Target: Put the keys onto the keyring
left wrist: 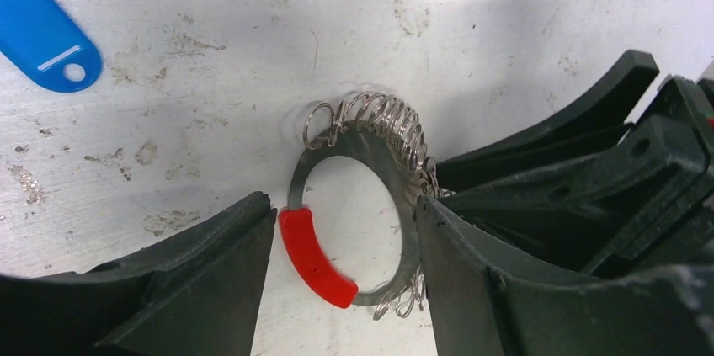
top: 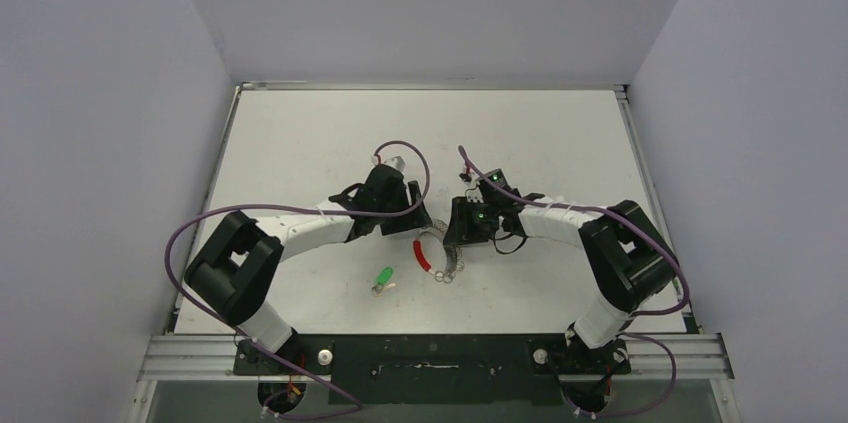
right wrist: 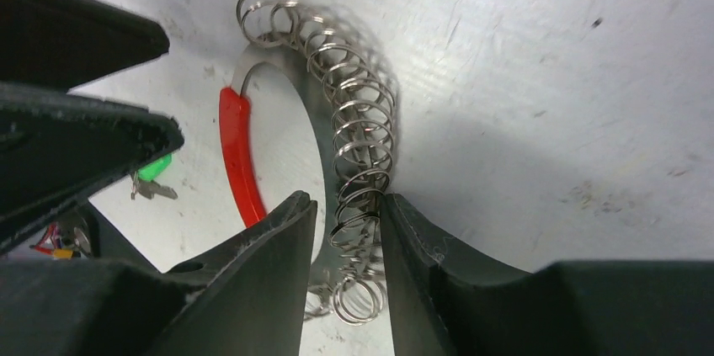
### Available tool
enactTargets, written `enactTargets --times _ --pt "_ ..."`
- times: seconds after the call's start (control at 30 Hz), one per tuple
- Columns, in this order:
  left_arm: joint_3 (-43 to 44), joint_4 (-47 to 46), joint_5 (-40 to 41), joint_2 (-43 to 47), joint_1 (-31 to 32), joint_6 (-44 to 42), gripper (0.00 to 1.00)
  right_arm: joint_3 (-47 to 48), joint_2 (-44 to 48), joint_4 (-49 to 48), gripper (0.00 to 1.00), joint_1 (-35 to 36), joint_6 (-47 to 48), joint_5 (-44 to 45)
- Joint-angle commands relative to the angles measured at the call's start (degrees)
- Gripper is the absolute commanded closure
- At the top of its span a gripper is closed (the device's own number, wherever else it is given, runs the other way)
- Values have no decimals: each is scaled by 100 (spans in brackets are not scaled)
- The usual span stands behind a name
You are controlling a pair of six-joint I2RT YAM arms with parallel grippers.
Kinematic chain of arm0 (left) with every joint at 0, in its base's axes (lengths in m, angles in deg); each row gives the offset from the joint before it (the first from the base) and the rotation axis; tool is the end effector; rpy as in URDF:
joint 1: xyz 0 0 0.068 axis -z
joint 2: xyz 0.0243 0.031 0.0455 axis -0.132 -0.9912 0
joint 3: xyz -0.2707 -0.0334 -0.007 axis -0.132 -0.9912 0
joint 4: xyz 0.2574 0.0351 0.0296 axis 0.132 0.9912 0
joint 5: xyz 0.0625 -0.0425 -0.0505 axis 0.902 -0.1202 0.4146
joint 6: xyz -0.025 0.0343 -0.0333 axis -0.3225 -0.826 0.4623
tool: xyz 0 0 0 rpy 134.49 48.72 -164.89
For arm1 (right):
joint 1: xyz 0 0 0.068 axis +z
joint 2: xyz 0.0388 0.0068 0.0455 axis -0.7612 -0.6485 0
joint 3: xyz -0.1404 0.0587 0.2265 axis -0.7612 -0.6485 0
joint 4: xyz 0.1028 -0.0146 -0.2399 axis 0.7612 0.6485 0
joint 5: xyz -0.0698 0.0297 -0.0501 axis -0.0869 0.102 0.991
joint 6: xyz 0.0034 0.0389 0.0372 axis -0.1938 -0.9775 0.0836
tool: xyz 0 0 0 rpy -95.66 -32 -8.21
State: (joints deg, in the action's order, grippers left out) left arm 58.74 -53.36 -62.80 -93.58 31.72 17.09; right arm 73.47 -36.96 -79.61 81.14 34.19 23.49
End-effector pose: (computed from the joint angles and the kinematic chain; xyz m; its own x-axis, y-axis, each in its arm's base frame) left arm 0.2515 -0.2087 0.1785 -0.8709 -0.2329 -0.4327 0.0361 0.8478 -0.5290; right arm 0.2568 0.1774 0.1420 -0.9541 -0.0721 -0.2907 -0.2437 0.7511 0.6136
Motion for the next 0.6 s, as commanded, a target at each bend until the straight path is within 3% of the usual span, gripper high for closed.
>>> enactTargets --times 0.0,0.17,0.37,0.57 --pt "-45 -314 183 178 -7 -39 40 -463 177 404 64 164 -92 7" --pt "-338 -399 397 572 -14 -41 40 -642 860 799 52 148 36 335" --pt "-562 -30 530 965 -47 84 40 -796 1775 1351 29 147 217 926" --pt "-896 -8 48 1009 87 273 45 -1228 2021 1170 31 209 -35 785"
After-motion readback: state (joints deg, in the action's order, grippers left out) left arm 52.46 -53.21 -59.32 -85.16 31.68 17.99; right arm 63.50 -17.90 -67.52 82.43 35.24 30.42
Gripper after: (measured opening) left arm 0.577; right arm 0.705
